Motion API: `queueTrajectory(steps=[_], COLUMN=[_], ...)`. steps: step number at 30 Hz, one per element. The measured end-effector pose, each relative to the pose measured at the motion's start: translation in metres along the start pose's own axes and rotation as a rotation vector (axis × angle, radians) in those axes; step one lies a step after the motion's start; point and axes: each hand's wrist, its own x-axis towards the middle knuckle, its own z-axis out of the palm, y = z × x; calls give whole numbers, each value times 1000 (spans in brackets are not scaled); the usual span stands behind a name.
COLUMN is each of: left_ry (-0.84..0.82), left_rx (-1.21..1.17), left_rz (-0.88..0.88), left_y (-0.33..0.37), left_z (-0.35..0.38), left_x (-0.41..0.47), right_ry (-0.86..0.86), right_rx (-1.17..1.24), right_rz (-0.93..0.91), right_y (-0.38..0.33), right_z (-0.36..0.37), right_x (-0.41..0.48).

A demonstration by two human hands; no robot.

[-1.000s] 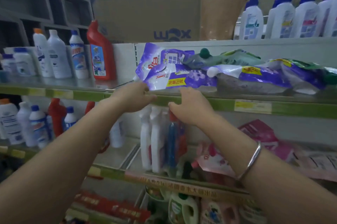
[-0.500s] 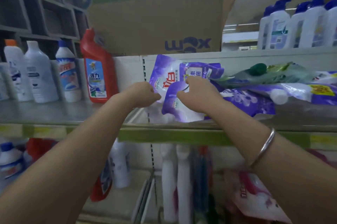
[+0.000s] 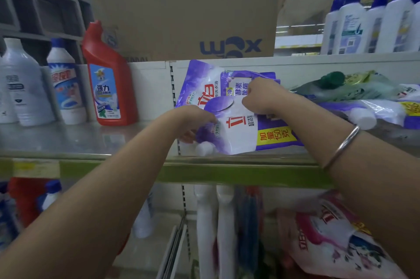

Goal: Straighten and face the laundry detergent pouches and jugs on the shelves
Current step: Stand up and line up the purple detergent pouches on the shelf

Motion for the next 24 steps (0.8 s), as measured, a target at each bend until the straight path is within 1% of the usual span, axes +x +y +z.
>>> queueTrajectory(steps=[3,6,7,8,9,10,11,12,13,14,17,20,24], left_ry=[-11,-1,0,-1,-3,-4,-2,2,2,1,20,101,184], left_rx=[-75,-111,-115,-116,-115,-120,-129,-140,-153,-171,-233,-264,-240], left_rz=[-36,-51,-52,-53,-53,-54,-57,-61,-60,-54,-45,-4,43], left_y=[2,6,7,8,8,7,7,7,8,8,9,10,13], left_z=[5,9,10,11,11,12,13,14,14,15,17,20,23], left_x=[2,3,3,3,4,5,6,5,4,4,3,6,9], right_ry=[14,141,188,220,208,160,102,51,23,16,47,65,47], right_rx=[-62,-110,-189,-336,-520,-675,-766,-806,-824,-828,-818,-797,-555], right_rz=[8,-68,-92,-103,-84,-21,67,150,202,216,180,110,-37], right_y=[1,-1,-2,-3,-3,-2,-1,2,5,8,13,12,9], right_z=[-1,-2,-2,-3,-4,-6,-9,-11,-12,-13,-13,-7,0], right_x=[2,-3,-6,-7,-7,-5,-4,-4,-3,-2,0,4,11])
